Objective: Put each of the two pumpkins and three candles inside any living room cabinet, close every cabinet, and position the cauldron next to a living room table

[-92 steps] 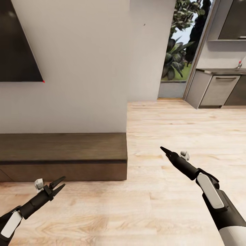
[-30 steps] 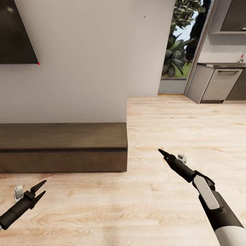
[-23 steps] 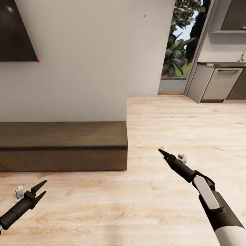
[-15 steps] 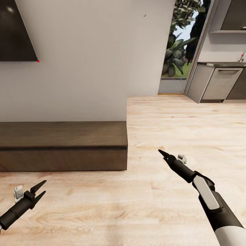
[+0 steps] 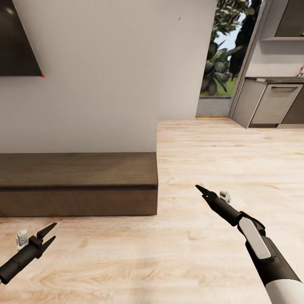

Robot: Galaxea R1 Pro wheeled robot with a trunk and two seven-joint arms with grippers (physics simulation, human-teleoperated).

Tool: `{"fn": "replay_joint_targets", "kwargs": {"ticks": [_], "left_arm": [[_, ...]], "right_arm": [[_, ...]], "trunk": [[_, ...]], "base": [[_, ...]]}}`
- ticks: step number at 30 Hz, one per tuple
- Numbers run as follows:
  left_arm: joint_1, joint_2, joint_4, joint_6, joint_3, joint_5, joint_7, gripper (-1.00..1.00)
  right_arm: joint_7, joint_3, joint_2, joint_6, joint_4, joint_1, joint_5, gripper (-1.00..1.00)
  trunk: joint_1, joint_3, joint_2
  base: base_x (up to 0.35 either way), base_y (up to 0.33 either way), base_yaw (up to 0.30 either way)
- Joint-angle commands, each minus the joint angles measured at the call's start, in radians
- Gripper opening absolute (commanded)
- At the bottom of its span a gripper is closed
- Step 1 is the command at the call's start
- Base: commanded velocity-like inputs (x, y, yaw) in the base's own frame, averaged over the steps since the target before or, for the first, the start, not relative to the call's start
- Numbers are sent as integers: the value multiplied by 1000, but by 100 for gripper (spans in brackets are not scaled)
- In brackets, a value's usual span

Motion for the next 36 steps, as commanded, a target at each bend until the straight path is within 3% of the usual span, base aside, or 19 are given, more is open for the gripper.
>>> {"fn": "replay_joint_targets", "kwargs": {"ticks": [1,36], "left_arm": [[-1,0,1,8,1,4,-1,100],[-1,2,1,8,1,5,0,100]], "right_arm": [[1,-2,0,7,0,0,-5,100],[1,-2,-1,6,0,0,-4,100]], "trunk": [[0,-1,0],[0,-1,0]], "base": [[238,0,0],[213,0,0]]}}
